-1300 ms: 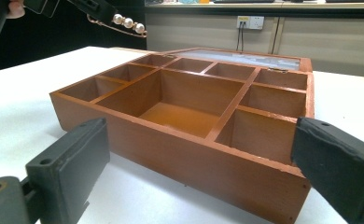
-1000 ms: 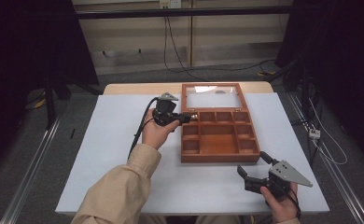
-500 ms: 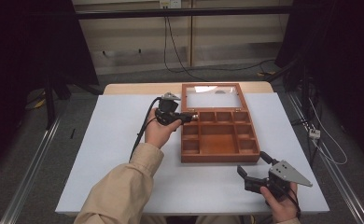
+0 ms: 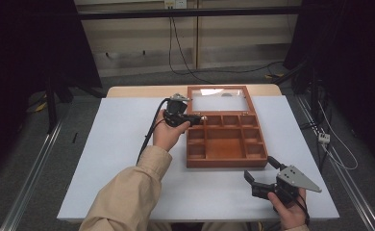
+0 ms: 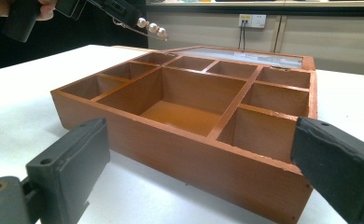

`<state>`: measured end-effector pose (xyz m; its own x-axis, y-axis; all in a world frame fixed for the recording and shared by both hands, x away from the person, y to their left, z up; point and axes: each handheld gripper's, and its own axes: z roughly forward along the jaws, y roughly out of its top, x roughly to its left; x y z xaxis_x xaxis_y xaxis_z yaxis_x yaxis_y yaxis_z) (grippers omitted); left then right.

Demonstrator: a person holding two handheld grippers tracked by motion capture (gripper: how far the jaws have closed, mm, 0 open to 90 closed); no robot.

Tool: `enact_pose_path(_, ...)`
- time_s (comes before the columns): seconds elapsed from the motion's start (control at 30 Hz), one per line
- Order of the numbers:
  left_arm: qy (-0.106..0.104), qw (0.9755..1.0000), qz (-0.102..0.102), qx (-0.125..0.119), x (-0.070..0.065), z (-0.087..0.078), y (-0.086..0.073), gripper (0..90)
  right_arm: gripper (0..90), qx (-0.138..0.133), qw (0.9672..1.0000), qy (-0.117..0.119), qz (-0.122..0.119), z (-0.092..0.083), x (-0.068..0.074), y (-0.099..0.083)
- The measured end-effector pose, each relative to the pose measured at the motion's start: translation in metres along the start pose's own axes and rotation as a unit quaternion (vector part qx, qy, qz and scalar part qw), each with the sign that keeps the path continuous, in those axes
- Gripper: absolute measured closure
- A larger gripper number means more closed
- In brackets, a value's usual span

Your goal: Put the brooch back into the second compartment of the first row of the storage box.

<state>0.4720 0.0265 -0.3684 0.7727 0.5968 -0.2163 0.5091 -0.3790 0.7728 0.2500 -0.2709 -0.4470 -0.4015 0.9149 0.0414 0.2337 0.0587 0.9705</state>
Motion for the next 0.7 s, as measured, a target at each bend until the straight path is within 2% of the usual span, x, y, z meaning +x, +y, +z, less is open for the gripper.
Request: enact_pose_path(0.7, 0.002, 1.0000, 0.007, 0.004, -0.005, 0.013, 0.008, 80.4, 4.4, 0.000, 1.0000, 0.000, 0.002, -0.001, -0.002, 0.000)
